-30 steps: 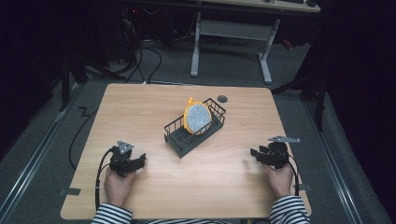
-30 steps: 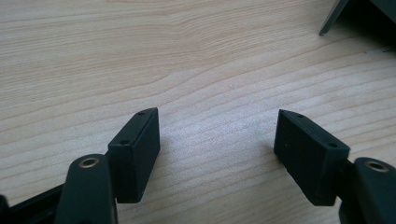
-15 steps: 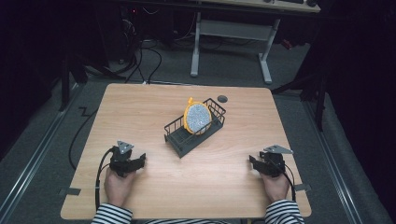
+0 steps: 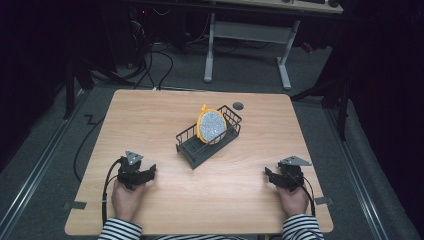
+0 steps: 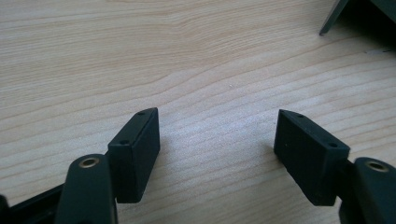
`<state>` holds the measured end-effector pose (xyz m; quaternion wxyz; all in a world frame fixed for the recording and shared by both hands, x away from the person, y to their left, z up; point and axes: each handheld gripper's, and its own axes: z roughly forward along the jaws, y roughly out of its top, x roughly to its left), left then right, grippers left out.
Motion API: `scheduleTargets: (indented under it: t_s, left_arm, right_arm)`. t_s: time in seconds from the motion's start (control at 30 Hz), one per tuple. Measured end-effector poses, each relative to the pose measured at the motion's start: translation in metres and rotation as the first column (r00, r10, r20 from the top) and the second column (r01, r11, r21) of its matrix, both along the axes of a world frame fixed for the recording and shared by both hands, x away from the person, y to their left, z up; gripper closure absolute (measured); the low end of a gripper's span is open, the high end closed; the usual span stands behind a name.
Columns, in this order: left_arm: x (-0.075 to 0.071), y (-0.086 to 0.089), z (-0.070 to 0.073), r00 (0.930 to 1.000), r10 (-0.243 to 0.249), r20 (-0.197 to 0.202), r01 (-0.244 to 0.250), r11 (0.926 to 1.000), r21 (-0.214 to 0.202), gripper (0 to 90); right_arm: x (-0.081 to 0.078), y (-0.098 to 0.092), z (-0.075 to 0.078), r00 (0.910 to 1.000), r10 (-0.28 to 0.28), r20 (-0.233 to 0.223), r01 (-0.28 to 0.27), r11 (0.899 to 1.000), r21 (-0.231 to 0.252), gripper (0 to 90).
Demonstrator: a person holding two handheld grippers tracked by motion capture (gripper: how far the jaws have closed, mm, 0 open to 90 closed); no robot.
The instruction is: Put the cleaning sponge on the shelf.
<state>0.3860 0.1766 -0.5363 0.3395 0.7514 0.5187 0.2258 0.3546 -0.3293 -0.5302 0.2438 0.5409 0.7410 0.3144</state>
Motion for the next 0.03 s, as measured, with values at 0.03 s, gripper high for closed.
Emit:
scheduleTargets:
  t_s: [0.03]
  left_arm:
    - [0.0000, 0.0000, 0.0000, 1.0000, 0.000, 0.000, 0.000, 1.0000, 0.000, 32.0]
  right_arm:
    - [0.0000, 0.0000, 0.0000, 1.0000, 0.000, 0.000, 0.000, 1.000, 0.000, 39.7]
